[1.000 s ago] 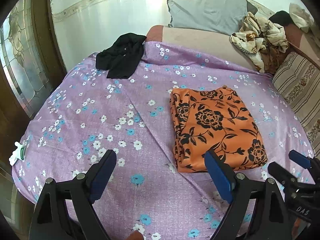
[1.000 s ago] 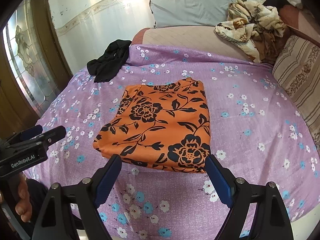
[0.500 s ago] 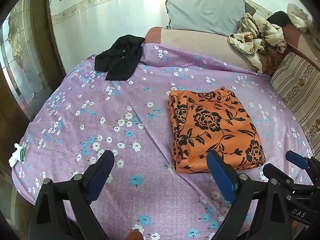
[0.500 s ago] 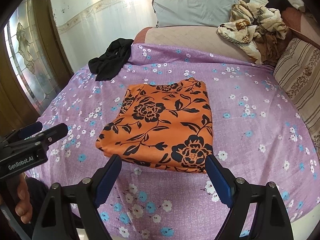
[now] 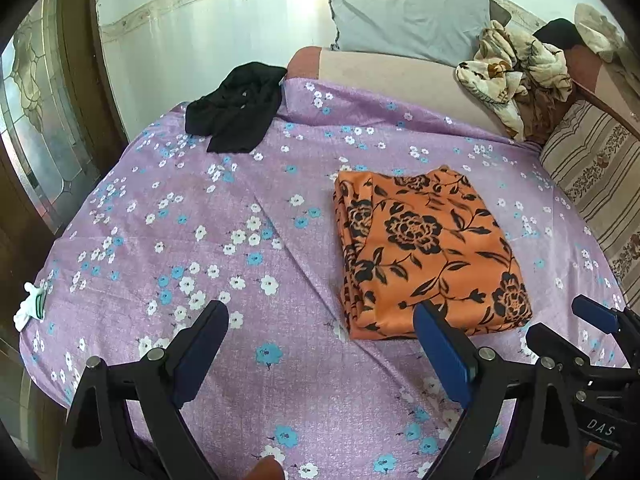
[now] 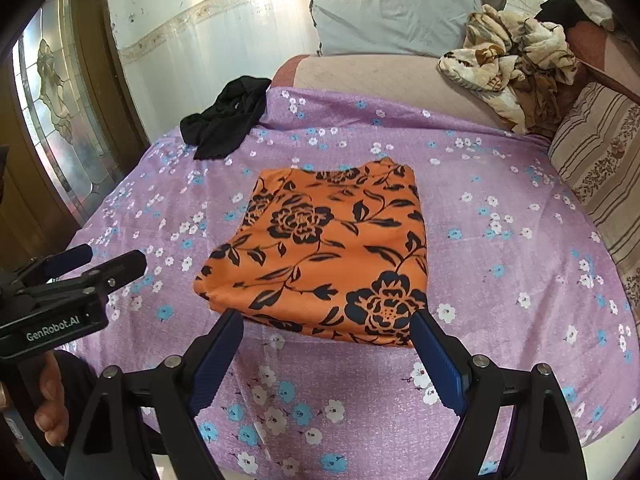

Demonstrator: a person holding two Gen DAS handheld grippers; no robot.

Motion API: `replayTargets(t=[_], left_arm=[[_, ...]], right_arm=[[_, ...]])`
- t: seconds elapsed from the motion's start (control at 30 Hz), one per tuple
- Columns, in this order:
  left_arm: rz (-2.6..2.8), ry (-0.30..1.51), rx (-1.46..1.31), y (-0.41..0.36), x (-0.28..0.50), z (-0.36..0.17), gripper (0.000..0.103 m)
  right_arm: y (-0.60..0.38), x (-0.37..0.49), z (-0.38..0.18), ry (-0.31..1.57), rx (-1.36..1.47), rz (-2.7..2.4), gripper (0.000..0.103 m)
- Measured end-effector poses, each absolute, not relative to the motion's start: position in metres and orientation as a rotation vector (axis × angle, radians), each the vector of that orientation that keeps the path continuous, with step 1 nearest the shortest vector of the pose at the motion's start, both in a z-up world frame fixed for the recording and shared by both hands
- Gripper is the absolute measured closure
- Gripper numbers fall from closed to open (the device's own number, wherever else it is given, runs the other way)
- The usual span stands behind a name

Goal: Fold small clothes

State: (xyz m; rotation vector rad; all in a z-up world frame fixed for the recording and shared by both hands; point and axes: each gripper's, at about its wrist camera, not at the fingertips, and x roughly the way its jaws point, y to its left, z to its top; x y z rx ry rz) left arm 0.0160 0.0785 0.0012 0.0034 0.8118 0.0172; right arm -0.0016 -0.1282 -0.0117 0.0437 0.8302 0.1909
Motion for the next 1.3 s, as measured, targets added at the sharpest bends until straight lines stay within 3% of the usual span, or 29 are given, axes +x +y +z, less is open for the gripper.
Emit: replayTargets(t=[0.5, 0.53, 0.57, 0.63, 0.67, 0.73, 0.9, 0.97, 1.0, 1.17, 1.2, 1.23, 1.27, 1.3], left_arm=[[0.012, 0.892, -0.043, 0.096, 0.045, -0.032, 0.009], [0.001, 0.885, -0.047, 0.094, 0.049, -0.031, 0.009], [-0.017, 0.879, -0.054, 0.089, 0.056, -0.030, 0.009], [-0.038, 0.884, -0.048, 0.081, 0.068, -0.034, 0.009], [-0.039, 0.893, -0.038, 0.077, 0.075, -0.038, 0.009], [-0.042, 0.923, -0.020, 0.071, 0.087, -0.050, 0.009], [-0.041, 0.949, -0.010, 0.069, 0.108, -0.067, 0.009], [-0.032, 0.994, 0.004, 0.068, 0.114, -0.080, 0.009], [-0.025, 1.023, 0.016, 0.067, 0.117, -0.087, 0.009], [-0.029, 1.065, -0.021, 0.073, 0.117, -0.102, 0.009], [-0.027, 1.069, -0.018, 0.073, 0.118, -0.102, 0.009], [-0.024, 1.072, -0.003, 0.071, 0.119, -0.103, 0.009], [-0.021, 1.072, 0.018, 0.070, 0.119, -0.104, 0.008], [-0.022, 1.067, 0.026, 0.070, 0.119, -0.104, 0.008]], right_arm=[[-0.237, 0.117, -0.097, 1.075, 0.665, 0.255, 0.016], [-0.232, 0.121, -0.103, 1.095, 0.666, 0.280, 0.019], [-0.229, 0.124, -0.108, 1.113, 0.670, 0.298, 0.044], [-0.224, 0.125, -0.115, 1.137, 0.622, 0.288, 0.066], [-0.222, 0.121, -0.111, 1.126, 0.576, 0.276, 0.074], [-0.222, 0.115, -0.109, 1.119, 0.524, 0.249, 0.076], [-0.235, 0.118, -0.092, 1.071, 0.568, 0.260, 0.059], [-0.243, 0.133, -0.075, 0.992, 0.602, 0.246, 0.023], [-0.244, 0.142, -0.072, 0.981, 0.608, 0.247, 0.019], [-0.247, 0.229, -0.099, 1.003, 0.708, 0.268, 0.021], [-0.246, 0.243, -0.108, 1.030, 0.716, 0.262, 0.025], [-0.241, 0.258, -0.119, 1.078, 0.701, 0.275, 0.060], [-0.237, 0.262, -0.121, 1.095, 0.686, 0.273, 0.068], [-0.234, 0.261, -0.118, 1.089, 0.649, 0.271, 0.069]])
